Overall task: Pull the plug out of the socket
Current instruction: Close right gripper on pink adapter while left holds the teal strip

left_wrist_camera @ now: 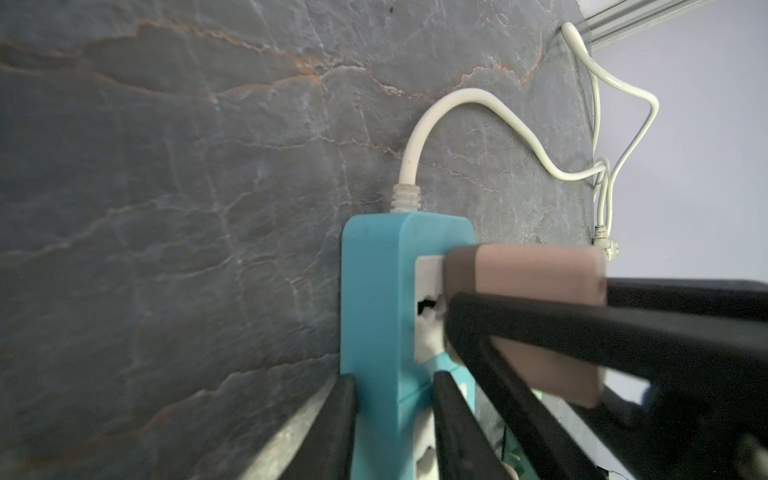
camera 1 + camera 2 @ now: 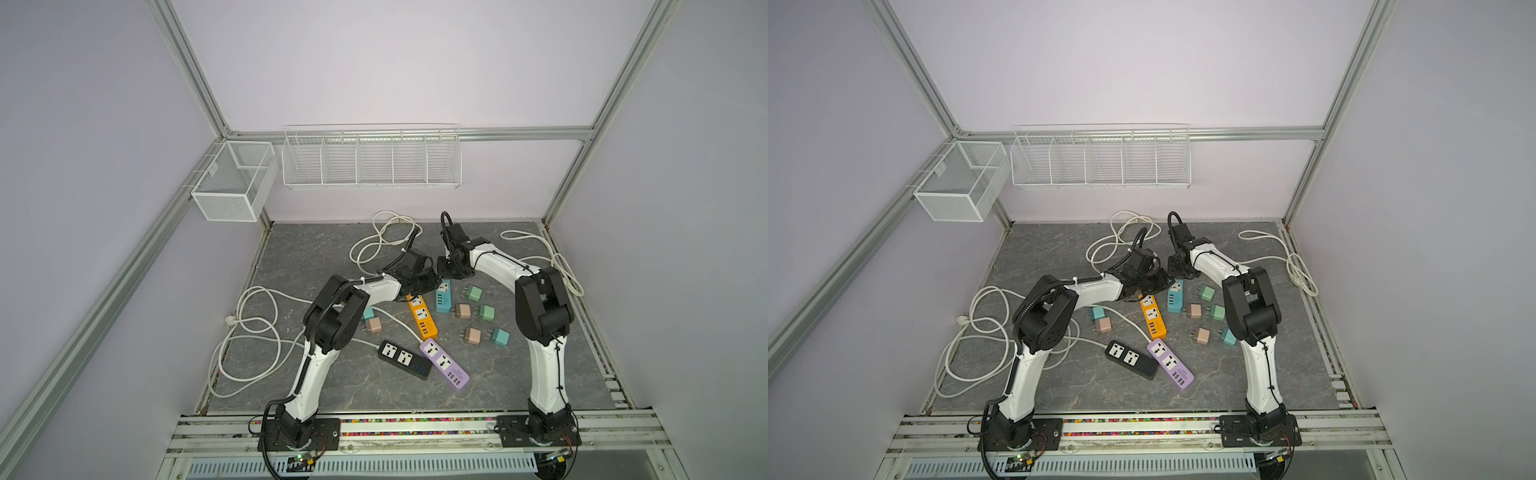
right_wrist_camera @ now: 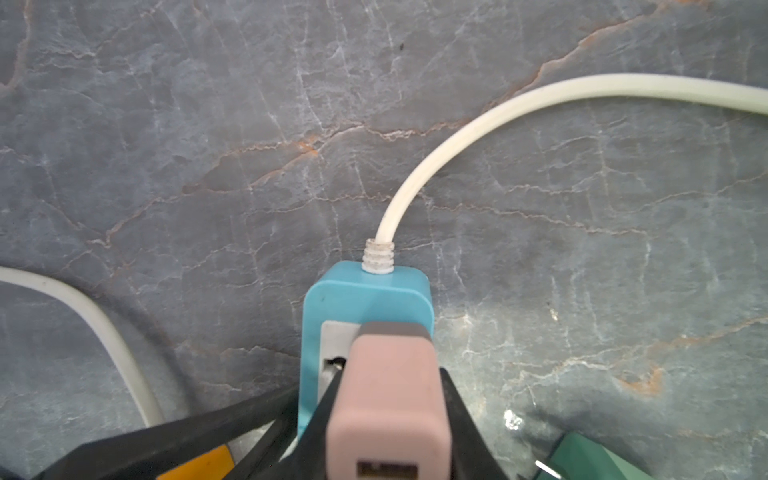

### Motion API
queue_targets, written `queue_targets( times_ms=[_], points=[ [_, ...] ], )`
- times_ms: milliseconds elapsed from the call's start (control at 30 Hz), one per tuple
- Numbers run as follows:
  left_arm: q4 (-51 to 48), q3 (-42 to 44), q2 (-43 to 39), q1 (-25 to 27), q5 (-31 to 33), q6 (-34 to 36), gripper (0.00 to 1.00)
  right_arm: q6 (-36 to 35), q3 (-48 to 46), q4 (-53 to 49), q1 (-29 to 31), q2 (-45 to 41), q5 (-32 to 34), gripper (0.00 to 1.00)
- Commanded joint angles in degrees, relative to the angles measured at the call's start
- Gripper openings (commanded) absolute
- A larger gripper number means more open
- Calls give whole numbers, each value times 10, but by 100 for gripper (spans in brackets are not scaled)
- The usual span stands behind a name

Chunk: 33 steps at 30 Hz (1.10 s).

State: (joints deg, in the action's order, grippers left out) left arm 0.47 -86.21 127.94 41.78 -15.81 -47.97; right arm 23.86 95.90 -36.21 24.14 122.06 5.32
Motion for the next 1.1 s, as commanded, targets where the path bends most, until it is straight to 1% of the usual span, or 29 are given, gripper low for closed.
queue_targets(
  times_ms=[0, 133, 300, 500, 733, 800, 933, 1067],
  points=[
    [-55, 23, 22, 13, 8, -2, 32, 13, 8, 0, 9, -6, -11, 27],
    [-61, 20, 25, 15, 10, -5, 32, 13, 27, -10, 24, 10, -2, 27],
    [-72, 25, 21, 15, 18, 1, 32, 7, 23, -17, 17, 2, 14, 27],
    [-86, 8, 36, 16, 12, 1, 32, 19, 9, -8, -1, -7, -24, 26],
    [-93, 5, 35, 22, 23, 3, 31, 19, 31, -13, 23, 10, -13, 25],
    [-96, 8, 33, 22, 25, 8, 31, 19, 31, -13, 18, 11, -16, 26],
    [-108, 11, 35, 22, 28, 18, 30, 31, 14, -7, -9, -2, -45, 25],
    [-108, 11, 41, 23, 24, 16, 30, 34, -2, 3, -16, -19, -35, 25]
  ],
)
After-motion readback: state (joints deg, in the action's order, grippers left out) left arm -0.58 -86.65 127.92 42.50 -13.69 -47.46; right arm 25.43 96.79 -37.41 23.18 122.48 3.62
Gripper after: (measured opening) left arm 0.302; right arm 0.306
